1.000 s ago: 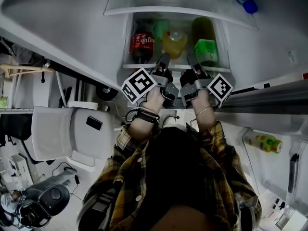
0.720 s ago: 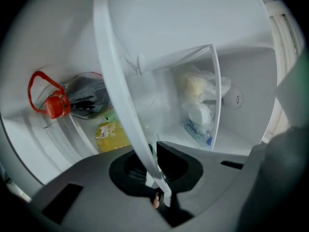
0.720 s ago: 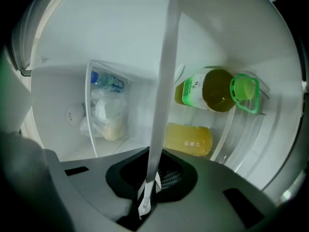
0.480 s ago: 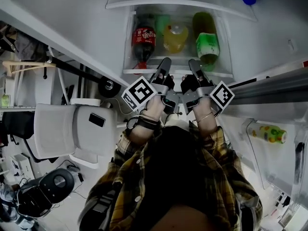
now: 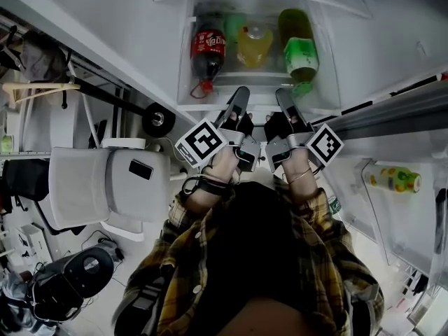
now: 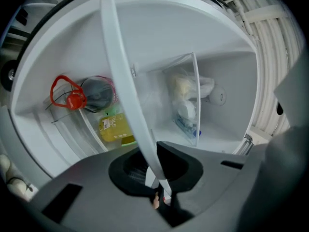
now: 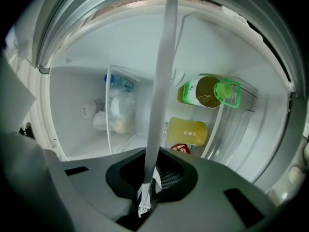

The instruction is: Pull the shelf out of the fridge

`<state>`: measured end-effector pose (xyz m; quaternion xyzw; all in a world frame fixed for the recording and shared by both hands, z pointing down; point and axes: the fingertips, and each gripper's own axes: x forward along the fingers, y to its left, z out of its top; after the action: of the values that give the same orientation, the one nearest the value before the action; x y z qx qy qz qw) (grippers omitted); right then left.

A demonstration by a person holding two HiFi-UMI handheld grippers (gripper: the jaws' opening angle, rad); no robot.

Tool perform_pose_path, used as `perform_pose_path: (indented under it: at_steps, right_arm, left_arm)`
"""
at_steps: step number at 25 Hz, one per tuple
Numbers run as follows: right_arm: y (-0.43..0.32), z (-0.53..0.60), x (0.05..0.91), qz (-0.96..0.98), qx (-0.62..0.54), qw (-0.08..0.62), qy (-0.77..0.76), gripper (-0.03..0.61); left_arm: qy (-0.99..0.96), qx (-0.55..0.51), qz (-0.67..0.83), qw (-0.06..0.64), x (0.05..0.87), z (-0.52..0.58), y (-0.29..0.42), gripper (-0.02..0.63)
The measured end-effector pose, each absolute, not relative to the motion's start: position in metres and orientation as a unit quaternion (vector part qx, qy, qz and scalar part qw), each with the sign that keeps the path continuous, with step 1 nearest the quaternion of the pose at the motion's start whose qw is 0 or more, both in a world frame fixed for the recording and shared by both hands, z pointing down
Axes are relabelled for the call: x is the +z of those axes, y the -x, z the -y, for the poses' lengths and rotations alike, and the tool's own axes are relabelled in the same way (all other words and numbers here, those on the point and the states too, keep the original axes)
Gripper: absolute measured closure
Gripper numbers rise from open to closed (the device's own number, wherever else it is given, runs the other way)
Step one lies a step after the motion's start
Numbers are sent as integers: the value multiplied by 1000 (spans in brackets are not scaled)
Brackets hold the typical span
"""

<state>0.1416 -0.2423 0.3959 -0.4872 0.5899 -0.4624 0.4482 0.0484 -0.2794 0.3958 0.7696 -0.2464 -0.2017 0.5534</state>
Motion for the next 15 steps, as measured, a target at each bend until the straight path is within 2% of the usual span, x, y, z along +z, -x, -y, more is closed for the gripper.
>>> perform_pose_path:
  at_steps: [15]
  right_arm:
    - [-125,202,394,-597,-456,446,486,543]
  left_arm:
    - [-779,-201,226,549,392,241,-34,572]
